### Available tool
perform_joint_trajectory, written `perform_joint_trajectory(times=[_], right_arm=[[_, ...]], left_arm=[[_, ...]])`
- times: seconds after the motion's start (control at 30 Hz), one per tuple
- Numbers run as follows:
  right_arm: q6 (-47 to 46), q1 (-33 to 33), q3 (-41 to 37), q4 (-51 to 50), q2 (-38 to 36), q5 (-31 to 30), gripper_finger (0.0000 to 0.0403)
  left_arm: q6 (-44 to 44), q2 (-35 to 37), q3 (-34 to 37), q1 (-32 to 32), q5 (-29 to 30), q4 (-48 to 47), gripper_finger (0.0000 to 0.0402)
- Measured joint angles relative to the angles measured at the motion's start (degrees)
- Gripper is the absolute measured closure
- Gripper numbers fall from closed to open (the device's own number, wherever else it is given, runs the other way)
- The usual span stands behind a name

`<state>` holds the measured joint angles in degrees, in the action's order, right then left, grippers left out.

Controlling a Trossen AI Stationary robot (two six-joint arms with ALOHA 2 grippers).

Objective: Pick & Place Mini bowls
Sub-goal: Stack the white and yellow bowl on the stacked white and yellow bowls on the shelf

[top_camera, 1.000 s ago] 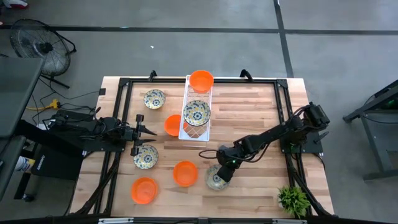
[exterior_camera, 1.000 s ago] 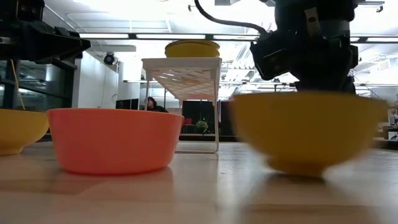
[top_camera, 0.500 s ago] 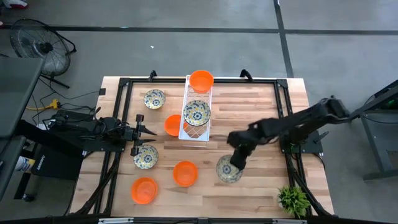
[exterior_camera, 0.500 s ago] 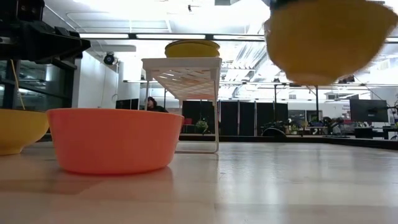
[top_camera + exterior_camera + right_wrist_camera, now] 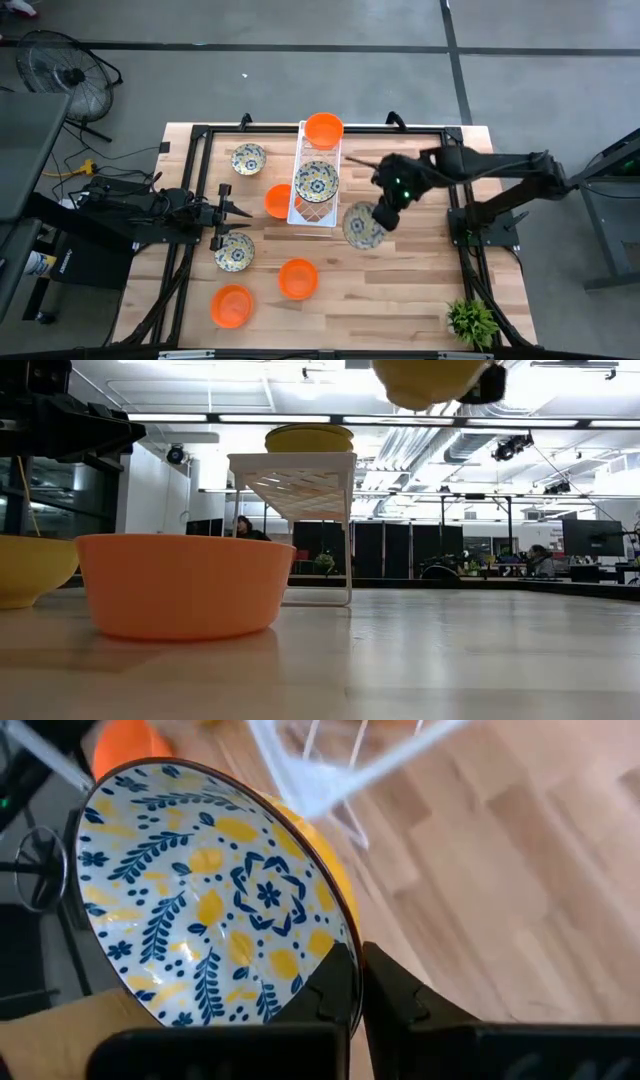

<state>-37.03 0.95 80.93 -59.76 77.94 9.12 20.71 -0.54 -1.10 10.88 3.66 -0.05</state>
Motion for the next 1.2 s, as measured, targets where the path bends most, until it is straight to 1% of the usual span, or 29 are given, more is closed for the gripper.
perform_joint_trajectory(times=[0.13, 0.33, 0.5, 0.67, 0.77, 0.87, 1.1, 1.2], right_arm=[[2.47, 4.03, 7.04, -2.28, 4.02, -0.41, 0.0402], [3.03, 10.21, 17.0, -3.53, 11.53, 0.14, 0.0402], [1.89, 14.0, 25.3, -4.21, 18.36, 0.71, 0.0403], [-1.13, 16.07, 32.35, -5.47, 24.32, 2.61, 0.0403], [-3.74, 16.37, 34.37, -5.73, 26.35, 4.67, 0.0403], [-6.6, 16.35, 34.64, -5.96, 27.07, 6.36, 0.0403], [-12.42, 16.3, 34.5, -9.97, 27.12, 5.67, 0.0403], [-14.01, 16.26, 34.5, -9.8, 27.5, 5.08, 0.0403]], left_arm=[[0.0, 0.0, -0.02, 0.02, 0.0, 0.0, 0.03], [0.02, -0.02, -0.02, 0.02, 0.0, 0.0, 0.03], [0.01, -0.02, -0.01, -0.01, 0.0, 0.0, 0.03], [0.0, -0.01, 0.0, 0.01, 0.0, 0.0, 0.03], [0.01, -0.01, -0.01, 0.01, 0.0, 0.0, 0.03], [0.0, -0.02, -0.02, 0.01, 0.0, 0.0, 0.03], [0.0, -0.02, 0.0, 0.0, 0.0, 0.0, 0.03], [0.0, -0.01, -0.02, 0.01, 0.0, 0.0, 0.03]])
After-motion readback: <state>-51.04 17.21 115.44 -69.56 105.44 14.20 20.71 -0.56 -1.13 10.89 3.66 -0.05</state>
